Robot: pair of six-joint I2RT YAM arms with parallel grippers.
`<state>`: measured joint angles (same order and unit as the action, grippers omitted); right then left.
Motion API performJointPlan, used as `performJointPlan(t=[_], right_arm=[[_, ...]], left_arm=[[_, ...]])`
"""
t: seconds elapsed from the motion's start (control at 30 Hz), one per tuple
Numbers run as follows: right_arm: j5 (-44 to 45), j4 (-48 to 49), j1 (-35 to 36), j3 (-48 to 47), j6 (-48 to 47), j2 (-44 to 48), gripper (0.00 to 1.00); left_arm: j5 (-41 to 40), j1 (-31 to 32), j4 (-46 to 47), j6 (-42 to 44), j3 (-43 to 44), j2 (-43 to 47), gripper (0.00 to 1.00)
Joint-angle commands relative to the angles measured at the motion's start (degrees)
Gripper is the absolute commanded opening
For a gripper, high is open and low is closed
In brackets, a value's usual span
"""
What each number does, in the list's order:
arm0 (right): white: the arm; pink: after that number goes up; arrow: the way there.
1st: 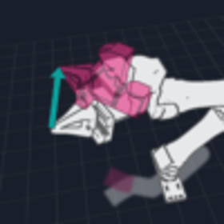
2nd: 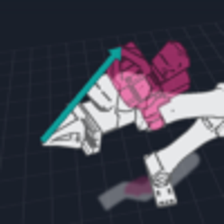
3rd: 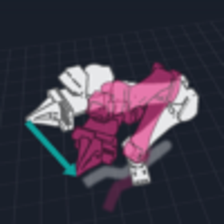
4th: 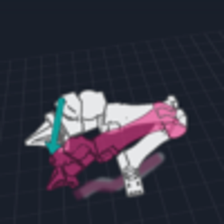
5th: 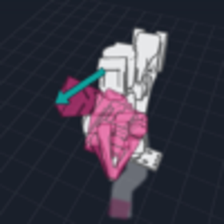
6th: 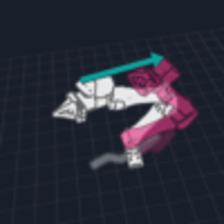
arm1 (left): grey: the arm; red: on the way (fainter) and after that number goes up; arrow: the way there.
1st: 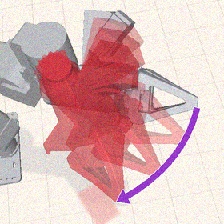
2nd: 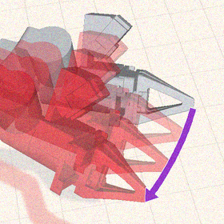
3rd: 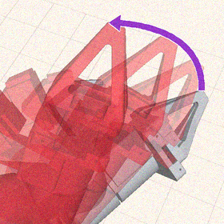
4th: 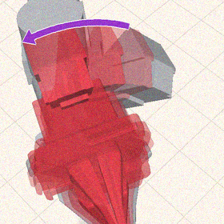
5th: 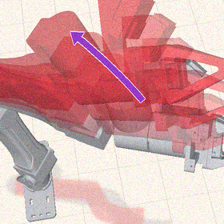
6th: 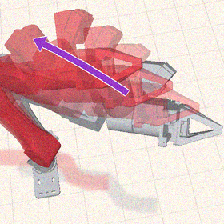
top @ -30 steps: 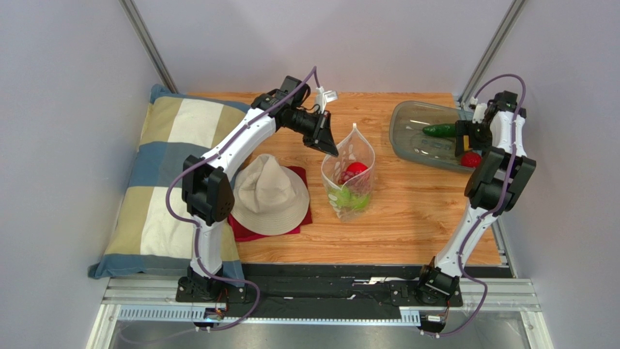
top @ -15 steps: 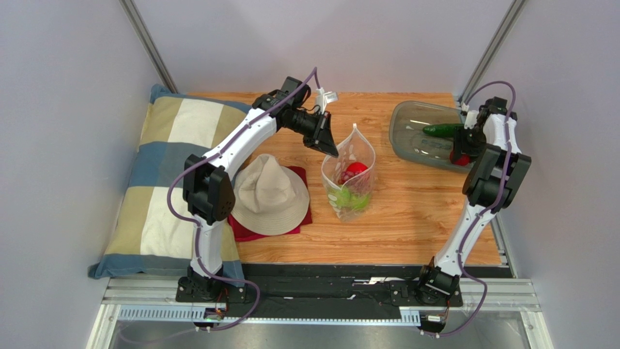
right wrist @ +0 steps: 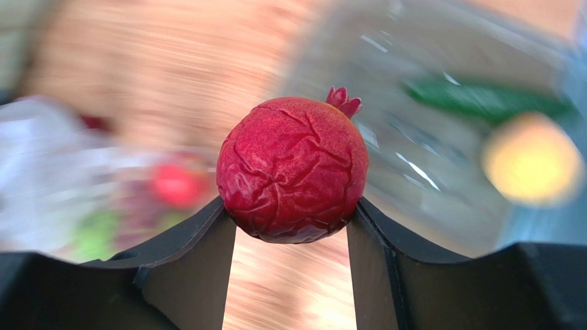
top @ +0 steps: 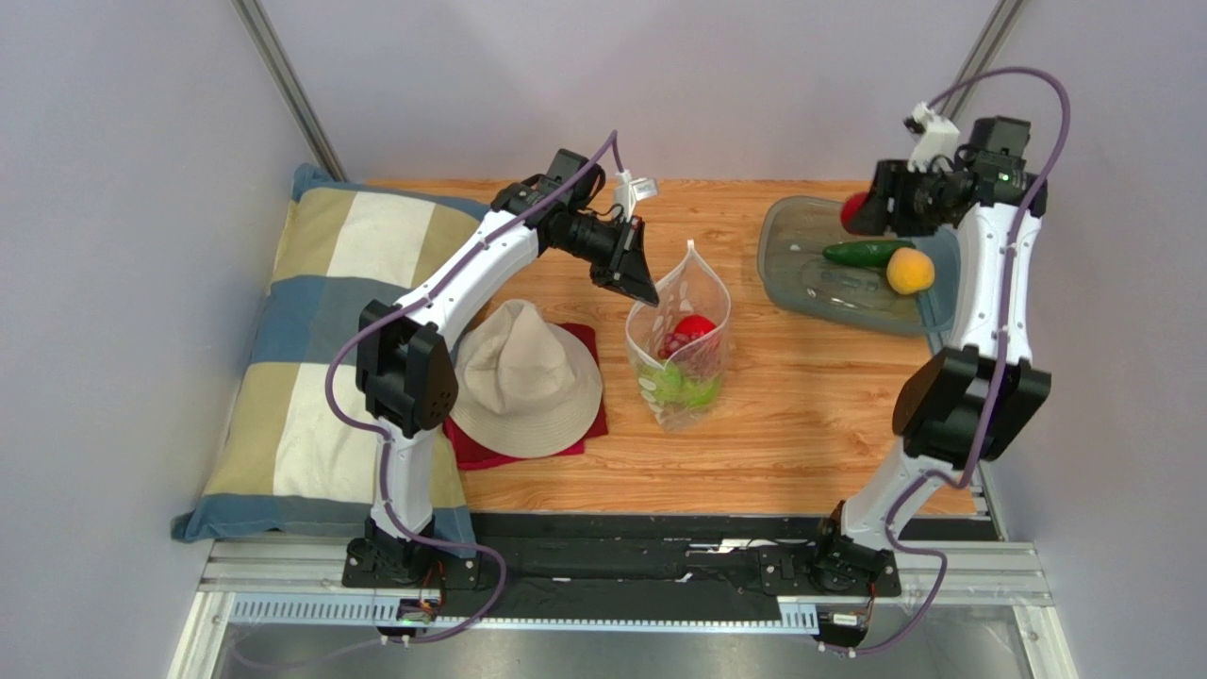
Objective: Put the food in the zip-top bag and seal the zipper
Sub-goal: Pick up the fake fruit from the bin, then place the fake fruit in the zipper food storage bag.
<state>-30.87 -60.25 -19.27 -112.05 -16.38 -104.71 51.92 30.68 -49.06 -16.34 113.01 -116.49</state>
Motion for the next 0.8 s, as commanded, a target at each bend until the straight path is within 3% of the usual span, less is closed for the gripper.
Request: performJointPlan(t=[0.0, 0.13, 0.33, 0.6, 0.7, 0.77], right_arm=[[-15.79, 2.67, 11.16, 1.74, 5.75, 13.18, 0.29], [-12.91, 4.0, 24.93, 6.05, 2.07, 18.99, 0.3], [-3.33, 0.75, 38.75, 12.02, -7.25, 21.03, 0.3], [6.61, -1.45, 42.56, 13.35, -10.34, 16.47, 0.32], [9.68, -2.15, 42.82, 12.04, -10.86, 13.84, 0.4], [12.14, -3.03, 43.09, 9.85, -11.56, 12.6, 0.59]], left_arm=[[0.81, 0.0, -0.16, 0.43, 1.6, 0.91, 0.0], [0.73, 0.0, -0.16, 0.69, 1.51, 1.52, 0.0], [0.73, 0.0, -0.16, 0.69, 1.6, 1.7, 0.0], [0.55, 0.0, 0.01, 0.52, 1.6, 2.05, 0.0], [0.55, 0.0, 0.02, 0.52, 1.6, 2.05, 0.0], [0.46, 0.0, 0.1, 0.52, 1.6, 2.05, 0.0]])
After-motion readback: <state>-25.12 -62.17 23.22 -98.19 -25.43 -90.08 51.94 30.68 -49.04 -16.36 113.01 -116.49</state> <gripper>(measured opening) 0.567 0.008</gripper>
